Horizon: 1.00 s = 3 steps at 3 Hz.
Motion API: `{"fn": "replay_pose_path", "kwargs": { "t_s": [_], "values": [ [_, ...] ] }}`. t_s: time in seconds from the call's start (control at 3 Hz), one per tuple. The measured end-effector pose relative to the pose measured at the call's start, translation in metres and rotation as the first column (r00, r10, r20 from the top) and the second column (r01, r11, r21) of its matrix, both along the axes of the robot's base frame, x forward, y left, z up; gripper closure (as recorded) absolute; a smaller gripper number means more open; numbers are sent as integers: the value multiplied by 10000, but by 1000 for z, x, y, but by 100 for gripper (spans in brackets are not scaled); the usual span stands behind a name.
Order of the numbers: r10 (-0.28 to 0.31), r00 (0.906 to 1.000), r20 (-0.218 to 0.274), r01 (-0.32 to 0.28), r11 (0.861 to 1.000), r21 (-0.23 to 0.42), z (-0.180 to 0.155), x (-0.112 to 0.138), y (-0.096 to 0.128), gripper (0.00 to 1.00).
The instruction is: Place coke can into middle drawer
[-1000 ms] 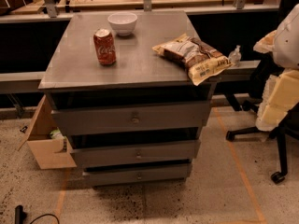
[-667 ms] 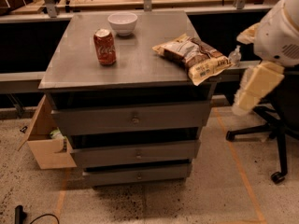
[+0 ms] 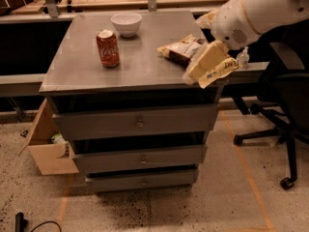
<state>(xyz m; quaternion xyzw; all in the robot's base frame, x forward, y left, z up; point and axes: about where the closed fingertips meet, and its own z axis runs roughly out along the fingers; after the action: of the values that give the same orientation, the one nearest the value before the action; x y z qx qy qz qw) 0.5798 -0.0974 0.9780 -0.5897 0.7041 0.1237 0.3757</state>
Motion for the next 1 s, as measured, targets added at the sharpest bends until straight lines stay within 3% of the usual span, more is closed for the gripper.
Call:
{"fn": "replay_pose_path", "kwargs": {
  "t_s": [0.33,0.67,1.0],
  "values": [
    [567,9984,-45,-546,9781,2007,2,47,52,0],
    [1280,9918,0,-1152,8926,4358,-8,94,105,0],
    [1261,9919,-145,-1082,8999,4224,-14,93,103,0]
  ]
}}
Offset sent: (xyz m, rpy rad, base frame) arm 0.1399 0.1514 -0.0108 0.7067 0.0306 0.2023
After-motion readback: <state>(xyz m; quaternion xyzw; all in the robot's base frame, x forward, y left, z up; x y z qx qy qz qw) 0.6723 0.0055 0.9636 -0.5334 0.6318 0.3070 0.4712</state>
